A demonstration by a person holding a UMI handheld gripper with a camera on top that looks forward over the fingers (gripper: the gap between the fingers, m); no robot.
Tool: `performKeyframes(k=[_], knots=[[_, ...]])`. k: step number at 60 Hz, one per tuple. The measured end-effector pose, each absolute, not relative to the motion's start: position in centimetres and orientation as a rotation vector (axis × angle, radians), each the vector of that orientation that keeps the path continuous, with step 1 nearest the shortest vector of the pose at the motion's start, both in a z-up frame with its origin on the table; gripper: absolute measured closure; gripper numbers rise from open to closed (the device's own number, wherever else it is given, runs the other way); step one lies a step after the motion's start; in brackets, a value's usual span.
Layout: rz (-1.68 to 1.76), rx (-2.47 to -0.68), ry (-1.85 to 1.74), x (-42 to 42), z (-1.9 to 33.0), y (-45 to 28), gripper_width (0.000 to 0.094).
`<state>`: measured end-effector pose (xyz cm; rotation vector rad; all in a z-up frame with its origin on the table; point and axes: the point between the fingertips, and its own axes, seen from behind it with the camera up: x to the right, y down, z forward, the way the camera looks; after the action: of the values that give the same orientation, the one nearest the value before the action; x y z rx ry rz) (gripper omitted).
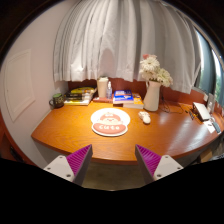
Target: Arrange mouse
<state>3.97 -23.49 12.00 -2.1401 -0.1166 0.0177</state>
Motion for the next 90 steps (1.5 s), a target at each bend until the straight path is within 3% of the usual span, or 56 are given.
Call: performKeyframes(k=[12, 29, 49, 56, 62, 76, 84, 90], knots=[[-0.057, -2.236, -0.017, 11.7, 4.3, -20.1, 0.0072], [-0.111, -2.279, 0.027, 19.7, 0.9, -8.3, 0.0073], [-0.036, -2.309, 0.022, 21.5, -0.5, 7.5, 0.0084], [-0.003, -2.343, 0.026, 21.7, -1.3, 9.8, 0.0203], [0.003, -2.339, 0.016, 21.6, -1.3, 10.6, 0.0404], [-0.016, -2.377, 0.018, 21.4, -1.5, 10.5, 0.054], [-0.031, -2.403, 0.024, 21.6, -1.4, 10.4, 0.0541], [-0.055, -2.376, 0.072, 21.8, 1.9, 10.1, 0.0539]])
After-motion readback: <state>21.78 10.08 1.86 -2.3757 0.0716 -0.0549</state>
